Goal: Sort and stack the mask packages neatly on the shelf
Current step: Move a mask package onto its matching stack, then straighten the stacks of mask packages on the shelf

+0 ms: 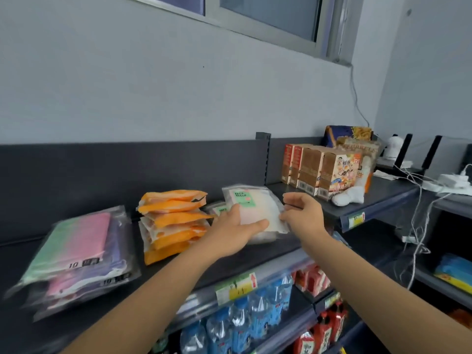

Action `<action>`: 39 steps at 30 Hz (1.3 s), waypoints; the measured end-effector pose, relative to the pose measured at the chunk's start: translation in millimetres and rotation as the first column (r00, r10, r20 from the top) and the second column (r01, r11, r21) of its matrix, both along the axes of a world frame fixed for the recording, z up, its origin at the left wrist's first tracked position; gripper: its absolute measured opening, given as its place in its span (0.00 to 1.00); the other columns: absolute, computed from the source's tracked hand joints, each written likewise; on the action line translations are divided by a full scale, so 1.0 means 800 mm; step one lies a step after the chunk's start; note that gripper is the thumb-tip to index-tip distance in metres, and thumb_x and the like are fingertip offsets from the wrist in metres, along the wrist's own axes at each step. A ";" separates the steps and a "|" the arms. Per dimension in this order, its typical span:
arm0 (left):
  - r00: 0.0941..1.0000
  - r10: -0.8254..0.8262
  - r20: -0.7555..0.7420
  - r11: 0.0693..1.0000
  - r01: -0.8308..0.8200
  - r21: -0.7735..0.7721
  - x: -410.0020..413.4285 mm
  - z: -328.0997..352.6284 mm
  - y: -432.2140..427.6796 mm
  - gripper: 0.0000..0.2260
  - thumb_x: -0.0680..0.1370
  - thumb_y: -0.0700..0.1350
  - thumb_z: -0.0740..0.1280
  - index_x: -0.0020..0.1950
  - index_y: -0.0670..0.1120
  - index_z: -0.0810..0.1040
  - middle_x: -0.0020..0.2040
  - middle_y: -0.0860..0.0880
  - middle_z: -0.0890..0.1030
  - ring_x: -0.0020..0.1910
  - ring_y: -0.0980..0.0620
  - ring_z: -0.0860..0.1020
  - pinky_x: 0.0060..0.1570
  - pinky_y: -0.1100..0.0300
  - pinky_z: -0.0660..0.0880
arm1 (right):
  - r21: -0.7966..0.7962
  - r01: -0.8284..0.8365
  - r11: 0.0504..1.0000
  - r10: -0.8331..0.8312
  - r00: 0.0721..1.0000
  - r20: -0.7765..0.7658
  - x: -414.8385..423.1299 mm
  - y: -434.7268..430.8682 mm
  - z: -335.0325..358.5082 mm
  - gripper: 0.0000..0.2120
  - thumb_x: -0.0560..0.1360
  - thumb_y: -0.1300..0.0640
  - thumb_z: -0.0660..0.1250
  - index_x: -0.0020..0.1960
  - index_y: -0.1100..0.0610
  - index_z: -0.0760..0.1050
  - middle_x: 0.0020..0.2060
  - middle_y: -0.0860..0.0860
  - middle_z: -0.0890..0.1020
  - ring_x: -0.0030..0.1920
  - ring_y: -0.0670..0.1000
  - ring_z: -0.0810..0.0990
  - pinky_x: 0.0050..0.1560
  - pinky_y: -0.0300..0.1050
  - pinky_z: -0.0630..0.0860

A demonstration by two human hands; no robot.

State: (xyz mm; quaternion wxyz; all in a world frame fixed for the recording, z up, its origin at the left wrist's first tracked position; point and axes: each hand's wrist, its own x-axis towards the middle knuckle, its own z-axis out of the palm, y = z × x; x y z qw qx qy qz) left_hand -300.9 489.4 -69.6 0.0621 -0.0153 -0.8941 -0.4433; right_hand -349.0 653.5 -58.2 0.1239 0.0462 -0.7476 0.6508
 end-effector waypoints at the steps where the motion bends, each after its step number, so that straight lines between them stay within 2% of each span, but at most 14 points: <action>1: 1.000 0.010 0.005 1.000 -0.010 0.016 -0.013 0.003 -0.003 0.49 0.58 0.78 0.62 0.72 0.53 0.66 0.69 0.55 0.73 0.66 0.52 0.72 0.63 0.49 0.72 | 0.002 -0.011 1.000 0.011 1.000 0.004 -0.019 -0.002 0.000 0.19 0.69 0.76 0.66 0.54 0.57 0.76 0.53 0.54 0.79 0.54 0.52 0.78 0.39 0.38 0.74; 4: 0.999 0.042 0.021 0.999 -0.043 0.021 -0.051 0.013 -0.011 0.39 0.68 0.70 0.63 0.73 0.52 0.66 0.70 0.54 0.72 0.65 0.52 0.72 0.64 0.52 0.71 | 0.066 -0.032 0.997 0.031 0.999 0.008 -0.070 -0.013 0.002 0.19 0.70 0.75 0.66 0.55 0.57 0.76 0.53 0.53 0.79 0.55 0.52 0.77 0.45 0.40 0.74; 6: 0.995 0.088 0.051 0.995 -0.085 -0.045 -0.075 0.015 -0.016 0.39 0.71 0.69 0.63 0.76 0.50 0.62 0.72 0.51 0.69 0.67 0.49 0.71 0.64 0.52 0.70 | 0.107 -0.050 0.993 0.049 0.999 0.014 -0.099 -0.022 -0.003 0.19 0.70 0.74 0.67 0.56 0.57 0.76 0.52 0.52 0.79 0.54 0.51 0.77 0.48 0.43 0.76; 9: 0.981 0.143 0.130 0.986 -0.130 -0.100 -0.099 0.008 -0.018 0.36 0.73 0.67 0.64 0.75 0.49 0.63 0.71 0.49 0.71 0.65 0.49 0.73 0.63 0.52 0.72 | 0.136 -0.095 0.986 0.090 0.995 0.041 -0.133 -0.031 -0.022 0.18 0.70 0.74 0.66 0.54 0.57 0.75 0.51 0.53 0.79 0.52 0.52 0.77 0.50 0.47 0.77; 12: 0.955 0.210 0.210 0.965 -0.167 -0.203 -0.108 -0.005 -0.014 0.42 0.71 0.70 0.61 0.77 0.46 0.60 0.72 0.47 0.69 0.68 0.47 0.70 0.64 0.52 0.70 | 0.169 -0.152 0.974 0.140 0.987 0.078 -0.150 -0.037 -0.050 0.17 0.70 0.73 0.65 0.54 0.58 0.74 0.50 0.52 0.77 0.51 0.51 0.75 0.52 0.44 0.72; 16: 0.934 0.306 0.185 0.905 -0.225 -0.360 -0.116 -0.009 0.003 0.42 0.72 0.71 0.58 0.76 0.44 0.60 0.74 0.42 0.65 0.71 0.42 0.66 0.65 0.52 0.67 | 0.204 -0.255 0.945 0.250 0.967 0.048 -0.169 -0.033 -0.062 0.17 0.69 0.73 0.65 0.53 0.57 0.74 0.50 0.51 0.77 0.55 0.51 0.75 0.54 0.43 0.71; 18: 0.917 0.357 0.180 0.886 -0.271 -0.377 -0.115 -0.006 0.015 0.41 0.74 0.70 0.58 0.77 0.44 0.60 0.76 0.42 0.62 0.73 0.42 0.63 0.67 0.51 0.65 | 0.217 -0.301 0.929 0.300 0.953 0.036 -0.176 -0.027 -0.061 0.16 0.69 0.72 0.65 0.52 0.55 0.73 0.49 0.50 0.77 0.54 0.51 0.75 0.53 0.42 0.71; 22: 0.884 0.447 0.138 0.838 -0.359 -0.411 -0.112 -0.007 0.036 0.38 0.75 0.68 0.59 0.75 0.42 0.63 0.75 0.42 0.64 0.72 0.44 0.64 0.69 0.51 0.63 | 0.274 -0.401 0.874 0.407 0.913 0.037 -0.181 -0.018 -0.062 0.18 0.69 0.71 0.65 0.54 0.54 0.73 0.50 0.49 0.77 0.52 0.50 0.76 0.50 0.44 0.73; 26: 0.862 0.504 0.054 0.796 -0.438 -0.418 -0.100 -0.008 0.063 0.35 0.76 0.65 0.60 0.75 0.44 0.64 0.75 0.44 0.64 0.74 0.46 0.61 0.69 0.54 0.59 | 0.264 -0.497 0.826 0.497 0.865 0.074 -0.185 -0.009 -0.066 0.19 0.69 0.70 0.64 0.56 0.54 0.72 0.56 0.52 0.77 0.58 0.52 0.76 0.56 0.49 0.76; 29: 0.841 0.540 -0.037 0.771 -0.512 -0.378 -0.083 -0.012 0.076 0.33 0.77 0.63 0.62 0.75 0.45 0.65 0.76 0.46 0.62 0.75 0.48 0.56 0.71 0.54 0.56 | 0.319 -0.508 0.800 0.530 0.848 0.022 -0.180 -0.005 -0.062 0.18 0.71 0.68 0.64 0.57 0.53 0.73 0.54 0.52 0.76 0.55 0.51 0.75 0.50 0.44 0.71; 31: 0.822 0.564 -0.080 0.747 -0.549 -0.375 -0.069 -0.014 0.076 0.33 0.76 0.64 0.62 0.74 0.45 0.65 0.76 0.47 0.62 0.75 0.48 0.56 0.72 0.52 0.57 | 0.374 -0.496 0.784 0.551 0.833 -0.049 -0.169 -0.007 -0.052 0.17 0.72 0.66 0.65 0.58 0.54 0.74 0.52 0.49 0.74 0.54 0.48 0.73 0.50 0.40 0.66; 34: 0.762 0.631 -0.149 0.660 -0.627 -0.413 -0.035 -0.009 0.068 0.32 0.75 0.66 0.61 0.71 0.47 0.69 0.74 0.49 0.66 0.72 0.47 0.61 0.70 0.51 0.61 | 0.414 -0.501 0.759 0.602 0.783 -0.156 -0.138 -0.020 -0.034 0.16 0.72 0.66 0.65 0.58 0.54 0.74 0.53 0.45 0.72 0.54 0.42 0.68 0.53 0.37 0.63; 37: 0.649 0.733 -0.207 0.520 -0.729 -0.445 0.015 0.004 0.043 0.32 0.75 0.67 0.60 0.71 0.48 0.69 0.74 0.48 0.66 0.72 0.45 0.61 0.70 0.49 0.60 | 0.433 -0.557 0.708 0.682 0.698 -0.219 -0.093 -0.041 -0.016 0.14 0.73 0.64 0.65 0.56 0.51 0.74 0.53 0.44 0.73 0.54 0.42 0.70 0.51 0.37 0.66; 39: 0.581 0.789 -0.201 0.449 -0.767 -0.458 0.057 0.009 0.017 0.36 0.73 0.71 0.57 0.71 0.47 0.68 0.73 0.46 0.68 0.71 0.43 0.63 0.69 0.46 0.61 | 0.447 -0.592 0.671 0.729 0.638 -0.250 -0.058 -0.060 -0.008 0.13 0.74 0.60 0.67 0.57 0.51 0.73 0.54 0.44 0.74 0.55 0.44 0.72 0.48 0.36 0.68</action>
